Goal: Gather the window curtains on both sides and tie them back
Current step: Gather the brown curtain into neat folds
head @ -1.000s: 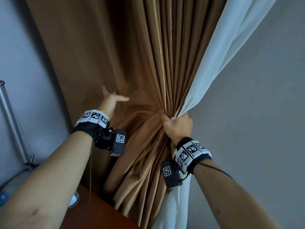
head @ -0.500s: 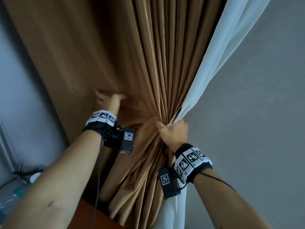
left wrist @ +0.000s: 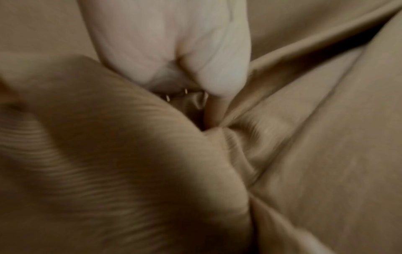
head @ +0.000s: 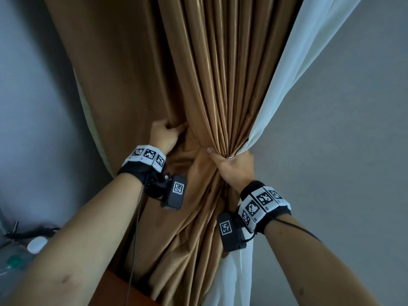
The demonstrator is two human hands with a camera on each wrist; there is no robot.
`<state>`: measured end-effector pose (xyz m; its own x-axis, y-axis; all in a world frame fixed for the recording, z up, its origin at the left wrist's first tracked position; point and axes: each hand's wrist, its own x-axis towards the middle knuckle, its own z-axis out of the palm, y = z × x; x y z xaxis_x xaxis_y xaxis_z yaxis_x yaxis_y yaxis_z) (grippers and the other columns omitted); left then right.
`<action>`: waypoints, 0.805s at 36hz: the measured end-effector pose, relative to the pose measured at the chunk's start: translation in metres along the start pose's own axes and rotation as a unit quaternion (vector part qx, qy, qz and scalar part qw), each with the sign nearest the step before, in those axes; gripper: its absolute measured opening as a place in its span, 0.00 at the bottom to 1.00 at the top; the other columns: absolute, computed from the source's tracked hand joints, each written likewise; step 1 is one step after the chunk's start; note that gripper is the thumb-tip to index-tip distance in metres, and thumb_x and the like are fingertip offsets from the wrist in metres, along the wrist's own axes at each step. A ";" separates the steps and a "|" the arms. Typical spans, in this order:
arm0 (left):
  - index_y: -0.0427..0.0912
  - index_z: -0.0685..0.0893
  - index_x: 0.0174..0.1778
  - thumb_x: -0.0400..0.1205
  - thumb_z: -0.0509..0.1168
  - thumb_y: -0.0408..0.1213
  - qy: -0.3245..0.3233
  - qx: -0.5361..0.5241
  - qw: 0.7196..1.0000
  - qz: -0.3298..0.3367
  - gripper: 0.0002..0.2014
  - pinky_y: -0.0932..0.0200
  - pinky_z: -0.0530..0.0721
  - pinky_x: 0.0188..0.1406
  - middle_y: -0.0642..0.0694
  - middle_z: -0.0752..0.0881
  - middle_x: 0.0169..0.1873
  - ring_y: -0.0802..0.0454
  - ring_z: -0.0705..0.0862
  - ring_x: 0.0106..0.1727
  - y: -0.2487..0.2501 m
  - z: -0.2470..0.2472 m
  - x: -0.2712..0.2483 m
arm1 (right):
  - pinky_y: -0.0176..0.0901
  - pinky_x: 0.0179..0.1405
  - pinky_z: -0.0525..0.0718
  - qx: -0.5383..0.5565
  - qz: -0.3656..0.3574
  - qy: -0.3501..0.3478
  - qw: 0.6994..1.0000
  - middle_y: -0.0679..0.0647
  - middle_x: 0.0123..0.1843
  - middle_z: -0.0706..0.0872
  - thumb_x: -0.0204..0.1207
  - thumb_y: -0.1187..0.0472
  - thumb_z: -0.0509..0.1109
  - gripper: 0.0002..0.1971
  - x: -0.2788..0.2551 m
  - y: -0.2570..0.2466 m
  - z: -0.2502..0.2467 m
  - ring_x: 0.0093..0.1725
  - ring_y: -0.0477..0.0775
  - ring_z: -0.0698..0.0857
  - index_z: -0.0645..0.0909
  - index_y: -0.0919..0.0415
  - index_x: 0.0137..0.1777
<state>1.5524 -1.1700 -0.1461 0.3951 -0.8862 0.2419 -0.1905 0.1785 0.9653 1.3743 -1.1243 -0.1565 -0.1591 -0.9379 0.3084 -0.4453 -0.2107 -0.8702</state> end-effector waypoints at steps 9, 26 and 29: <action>0.35 0.78 0.26 0.77 0.73 0.32 0.172 0.197 0.934 0.246 0.15 0.72 0.64 0.35 0.50 0.77 0.26 0.61 0.70 0.30 -0.012 -0.022 -0.058 | 0.46 0.58 0.80 -0.050 0.042 0.017 0.998 0.49 0.43 0.80 0.68 0.46 0.77 0.33 -0.006 -0.011 0.019 0.59 0.63 0.83 0.72 0.63 0.68; 0.41 0.88 0.56 0.73 0.63 0.17 -0.095 -0.003 0.996 0.000 0.21 0.50 0.84 0.62 0.45 0.90 0.50 0.52 0.88 0.55 0.003 -0.019 -0.125 | 0.35 0.60 0.72 0.021 0.059 -0.094 0.994 0.51 0.63 0.80 0.51 0.33 0.83 0.59 -0.028 -0.035 0.014 0.67 0.54 0.79 0.59 0.62 0.76; 0.44 0.84 0.65 0.74 0.60 0.14 -0.141 -0.103 0.984 -0.047 0.29 0.64 0.82 0.60 0.51 0.90 0.54 0.59 0.86 0.58 0.006 -0.024 -0.128 | 0.40 0.64 0.74 -0.015 0.055 -0.035 0.998 0.54 0.69 0.81 0.59 0.33 0.79 0.52 -0.031 -0.035 0.017 0.69 0.59 0.79 0.62 0.59 0.77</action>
<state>1.5223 -1.0456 -0.1689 0.1325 -0.9811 0.1413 0.0320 0.1467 0.9887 1.4101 -1.0923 -0.1423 -0.1465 -0.9720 0.1840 -0.4546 -0.0991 -0.8852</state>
